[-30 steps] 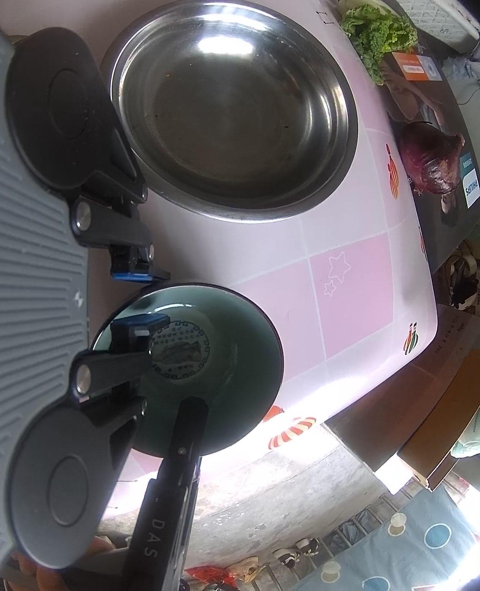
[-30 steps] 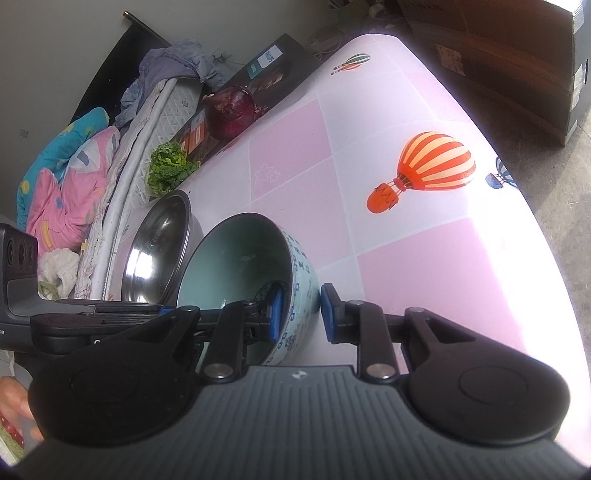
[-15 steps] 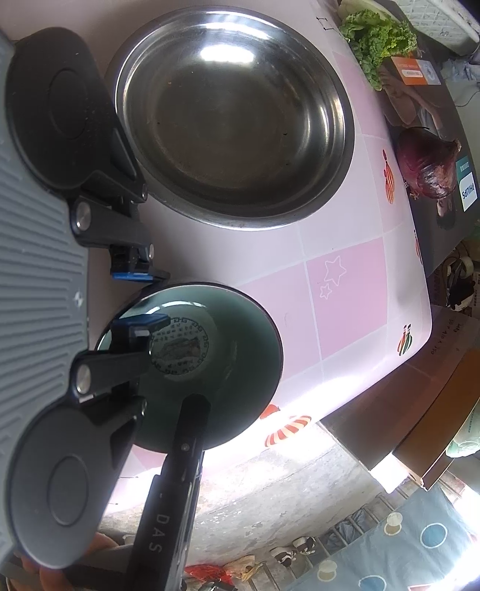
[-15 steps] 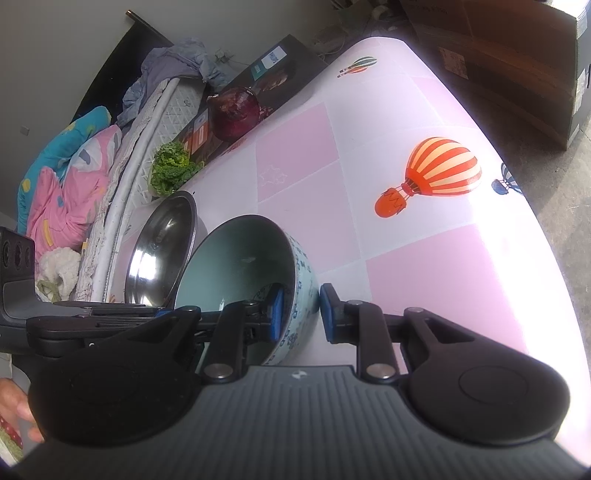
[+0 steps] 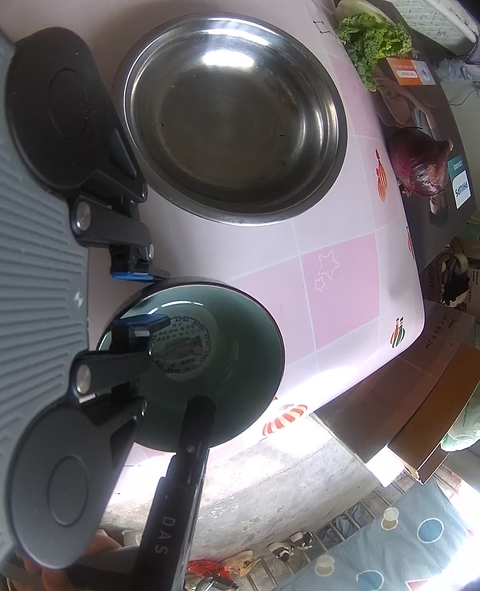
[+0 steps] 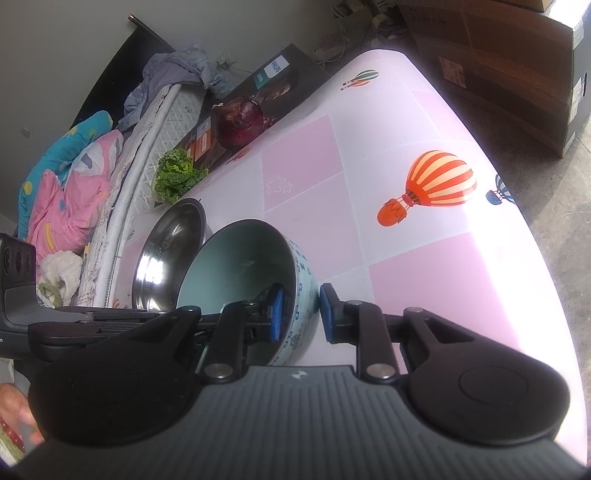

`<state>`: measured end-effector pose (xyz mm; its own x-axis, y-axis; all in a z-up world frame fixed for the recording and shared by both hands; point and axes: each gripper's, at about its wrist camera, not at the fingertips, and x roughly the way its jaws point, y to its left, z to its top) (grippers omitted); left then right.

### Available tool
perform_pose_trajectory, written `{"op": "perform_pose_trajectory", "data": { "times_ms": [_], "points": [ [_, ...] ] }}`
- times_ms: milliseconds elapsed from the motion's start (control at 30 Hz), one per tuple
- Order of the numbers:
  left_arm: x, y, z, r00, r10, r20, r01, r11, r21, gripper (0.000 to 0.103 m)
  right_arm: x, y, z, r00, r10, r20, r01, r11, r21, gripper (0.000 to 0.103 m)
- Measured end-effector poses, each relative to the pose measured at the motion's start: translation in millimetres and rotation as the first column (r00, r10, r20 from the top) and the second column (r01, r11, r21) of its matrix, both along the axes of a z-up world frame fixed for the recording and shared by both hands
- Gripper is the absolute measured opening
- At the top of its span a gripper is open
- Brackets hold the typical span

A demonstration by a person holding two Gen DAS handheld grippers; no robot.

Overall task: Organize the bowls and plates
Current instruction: 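Lift the green bowl and carry it toward the stacked stainless bowls, then lower the green bowl into the stainless bowls and open both grippers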

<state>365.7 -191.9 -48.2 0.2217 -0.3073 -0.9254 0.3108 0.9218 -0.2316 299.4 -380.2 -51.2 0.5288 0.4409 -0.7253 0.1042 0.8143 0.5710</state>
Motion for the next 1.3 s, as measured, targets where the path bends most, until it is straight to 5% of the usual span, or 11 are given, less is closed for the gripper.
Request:
{"op": "perform_pose_trajectory", "data": {
  "times_ms": [633,1300],
  "points": [
    [-16.8,28.1,31.2,0.999,0.026,0.041,-0.023,0.998,-0.051,0.019,-13.5,23.3,50.6,0.998,0.013,0.054,-0.012,0.999,-0.034,0.020],
    [-10.5,150.6,58.7,0.975,0.205,0.086,-0.198,0.977,-0.086,0.018,26.2,136.4,83.6,0.984,0.159,0.077,-0.157,0.987,-0.028,0.020]
  ]
}}
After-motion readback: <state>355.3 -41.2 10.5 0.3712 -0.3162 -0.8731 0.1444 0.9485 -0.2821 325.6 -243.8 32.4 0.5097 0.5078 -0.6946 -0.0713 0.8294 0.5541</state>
